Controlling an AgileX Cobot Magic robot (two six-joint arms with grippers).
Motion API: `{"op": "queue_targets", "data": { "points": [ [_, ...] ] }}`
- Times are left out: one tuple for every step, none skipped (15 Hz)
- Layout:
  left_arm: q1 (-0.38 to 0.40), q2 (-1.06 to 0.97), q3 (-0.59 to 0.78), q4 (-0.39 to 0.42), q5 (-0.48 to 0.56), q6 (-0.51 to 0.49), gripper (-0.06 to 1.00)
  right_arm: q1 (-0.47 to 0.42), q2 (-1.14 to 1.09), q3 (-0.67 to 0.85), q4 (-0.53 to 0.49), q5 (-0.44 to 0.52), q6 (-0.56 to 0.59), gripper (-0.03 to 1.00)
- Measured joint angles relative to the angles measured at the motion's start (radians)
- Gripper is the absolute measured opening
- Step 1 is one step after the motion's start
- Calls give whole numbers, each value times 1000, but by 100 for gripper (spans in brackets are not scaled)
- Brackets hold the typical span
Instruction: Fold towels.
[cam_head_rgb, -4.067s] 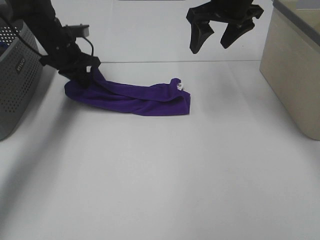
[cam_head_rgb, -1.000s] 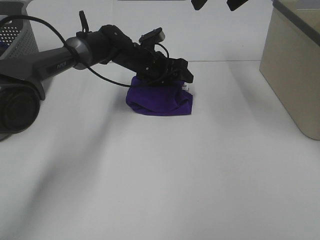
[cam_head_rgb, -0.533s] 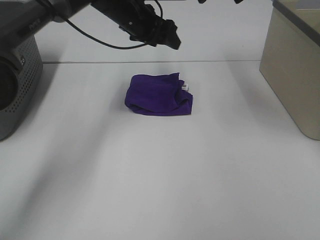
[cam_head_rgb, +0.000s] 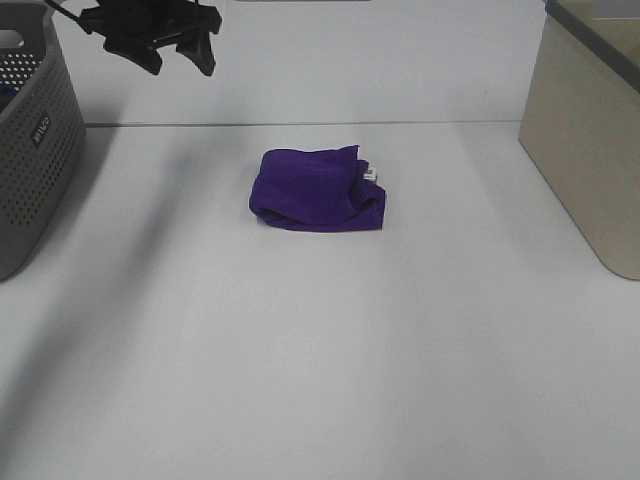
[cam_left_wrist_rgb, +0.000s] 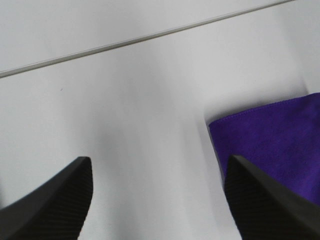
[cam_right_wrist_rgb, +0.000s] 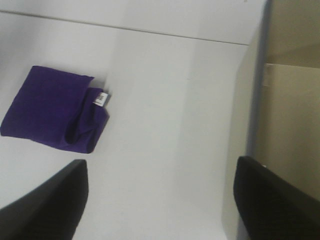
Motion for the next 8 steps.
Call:
{"op": "queue_targets", "data": {
  "points": [
    [25,-16,2,-26,1,9,68,-38,-25,26,-1,-2,0,78],
    [45,-46,12,-42,1,20,68,-73,-59,67,-7,-2,0,78],
    [64,-84,29,-49,1,27,68,-96,-104,128,-20,-1,0,78],
    [74,-108,41,-49,1,31,68,-106,-128,162,-28,-1,0,78],
    [87,-153,63,-50,1,42,68,-114,-176,225,-46,-1,0,78],
    [105,-247,133,-45,1,78,68,-116,-283,360,-45,-1,0,78],
    [112,-302,192,-15,1,93,68,-116,-341,430,-37,-1,0,78],
    [122,-376,280,46,1,105,68,-116,-414,515,-35,-1,0,78]
  ]
}}
